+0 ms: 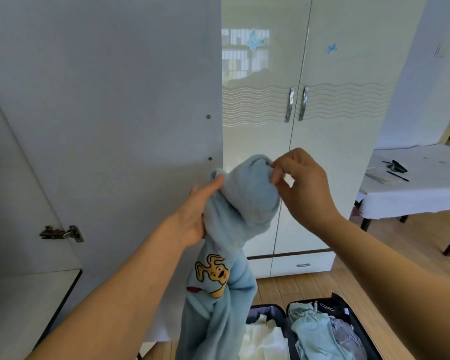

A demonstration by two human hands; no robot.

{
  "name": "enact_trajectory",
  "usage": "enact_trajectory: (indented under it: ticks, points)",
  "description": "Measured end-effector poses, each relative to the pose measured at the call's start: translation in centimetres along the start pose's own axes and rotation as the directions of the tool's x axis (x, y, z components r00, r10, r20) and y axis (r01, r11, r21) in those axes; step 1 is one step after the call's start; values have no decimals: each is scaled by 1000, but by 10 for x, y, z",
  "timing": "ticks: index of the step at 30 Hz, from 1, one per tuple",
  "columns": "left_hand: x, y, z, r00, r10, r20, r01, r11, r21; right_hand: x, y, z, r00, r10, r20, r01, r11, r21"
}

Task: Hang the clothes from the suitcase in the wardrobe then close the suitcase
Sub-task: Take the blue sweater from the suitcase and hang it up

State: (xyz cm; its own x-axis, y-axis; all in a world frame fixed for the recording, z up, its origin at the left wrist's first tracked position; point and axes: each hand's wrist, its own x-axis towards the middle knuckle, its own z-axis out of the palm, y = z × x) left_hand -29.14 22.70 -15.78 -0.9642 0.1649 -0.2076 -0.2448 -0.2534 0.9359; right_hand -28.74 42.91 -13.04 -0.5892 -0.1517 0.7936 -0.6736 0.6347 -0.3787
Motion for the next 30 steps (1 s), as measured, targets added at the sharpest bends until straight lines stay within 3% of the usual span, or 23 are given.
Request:
enact_trajectory:
  ticks: [2,3,7,10,14,15,17,18,20,23,25,26,28,30]
  points:
    - [-2,9,12,993,16,121,-29,994,108,-5,-3,6,996,18,86,-17,1000,-8]
    - [-5,11,19,993,16,116,-39,980,197,-7,-6,11,995,17,102,-14,999,-29]
    - [-5,1,32,979,194,-67,-117,795,595,-11,-5,16,995,23,100,-29,998,60]
    - [-1,0,20,951,263,-161,-126,808,576,-9,10,4,995,71,69,-72,997,11]
    - [-1,8,13,964,125,-236,-22,917,398,-12,22,3,973,173,150,-151,977,-153]
    - [-2,9,16,967,85,-239,2,940,341,-14,19,5,933,292,211,-268,954,-137]
    - [-5,11,24,972,40,-233,27,960,277,-13,7,9,727,546,417,-613,789,37]
    - [-5,10,28,976,33,-217,29,961,277,-13,2,11,631,593,501,-721,687,95]
    - [-7,8,31,984,24,-176,23,965,261,-12,-1,13,587,602,541,-756,646,101]
    - [-8,3,25,983,43,-177,-8,981,192,-9,3,7,634,659,405,-770,589,248]
    - [-6,2,19,963,107,-245,-41,964,262,-5,4,4,645,702,302,-751,510,420]
    - [-4,2,18,950,139,-281,-48,950,310,-3,3,5,675,700,233,-717,548,431]
    - [-2,3,20,923,184,-337,-58,935,350,1,0,8,775,628,68,-617,730,293]
    - [-1,5,23,902,251,-350,-115,924,366,3,2,9,813,579,-62,-559,805,197]
